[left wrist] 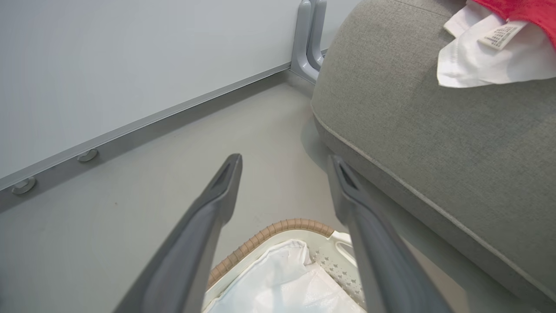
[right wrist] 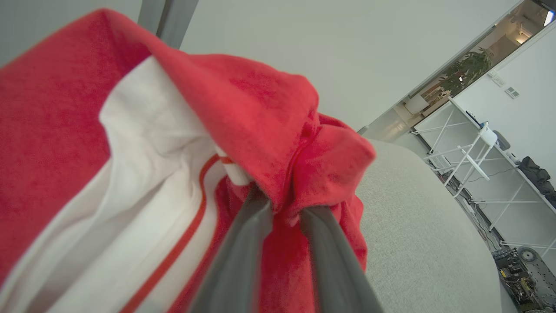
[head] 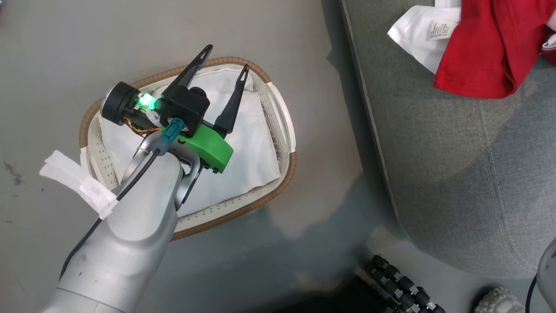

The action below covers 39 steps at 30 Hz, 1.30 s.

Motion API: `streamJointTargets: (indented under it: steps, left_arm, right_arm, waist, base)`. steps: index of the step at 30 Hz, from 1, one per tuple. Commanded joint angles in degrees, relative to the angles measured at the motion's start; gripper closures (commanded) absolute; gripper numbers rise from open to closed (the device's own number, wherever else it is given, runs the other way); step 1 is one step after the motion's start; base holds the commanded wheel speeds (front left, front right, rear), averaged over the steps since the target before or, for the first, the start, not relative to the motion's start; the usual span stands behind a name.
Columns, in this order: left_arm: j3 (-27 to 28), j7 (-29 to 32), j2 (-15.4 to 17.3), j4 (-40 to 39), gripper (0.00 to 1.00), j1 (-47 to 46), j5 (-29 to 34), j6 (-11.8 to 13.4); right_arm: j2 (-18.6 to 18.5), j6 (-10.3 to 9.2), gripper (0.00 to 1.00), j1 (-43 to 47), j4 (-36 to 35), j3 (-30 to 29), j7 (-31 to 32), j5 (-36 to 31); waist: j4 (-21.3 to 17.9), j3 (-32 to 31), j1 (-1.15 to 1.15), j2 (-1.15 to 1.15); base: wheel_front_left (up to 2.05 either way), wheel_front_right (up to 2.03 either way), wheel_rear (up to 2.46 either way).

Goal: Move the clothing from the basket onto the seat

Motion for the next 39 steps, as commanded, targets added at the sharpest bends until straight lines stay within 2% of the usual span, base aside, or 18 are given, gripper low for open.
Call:
streamJointTargets:
  steps: [1,7,18,29,39]
  left_arm:
    - [0.1,-0.1,-0.1,0.2,0.0,-0.3,-0.4,-0.2]
    - [0.8,-0.1,-1.0,1.0,0.0,2.2,-1.1,-0.2]
    - [3.4,-0.1,-3.5,2.0,0.0,8.9,-1.7,0.4]
    - [8.0,-0.1,-4.3,1.7,0.0,15.7,-0.8,1.4]
    - [15.3,-0.1,-3.7,-0.5,0.0,20.9,0.0,2.4]
  right_arm:
    - [0.4,-0.1,0.0,1.9,-0.7,-0.3,0.0,0.6]
    - [1.4,-0.1,0.0,7.0,-3.1,1.3,0.0,2.9]
    - [3.2,-0.1,0.0,18.3,-11.0,13.8,0.0,10.7]
    - [6.1,-0.09,0.0,26.9,-15.0,22.5,0.0,19.6]
    - [8.0,-0.09,0.0,31.2,-13.8,27.0,0.0,23.7]
  waist:
    - [-0.2,-1.6,-0.01,0.0]
    - [-0.7,-6.8,-0.01,0.0]
    - [0.3,-18.2,-0.01,0.0]
    - [7.0,-26.2,-0.01,0.0]
    - [12.4,-30.0,-0.01,0.0]
  base:
    - [0.0,0.0,0.0]
    - [0.0,0.0,0.0]
    - [0.0,0.0,0.0]
    - [0.0,0.0,0.0]
    - [0.0,0.0,0.0]
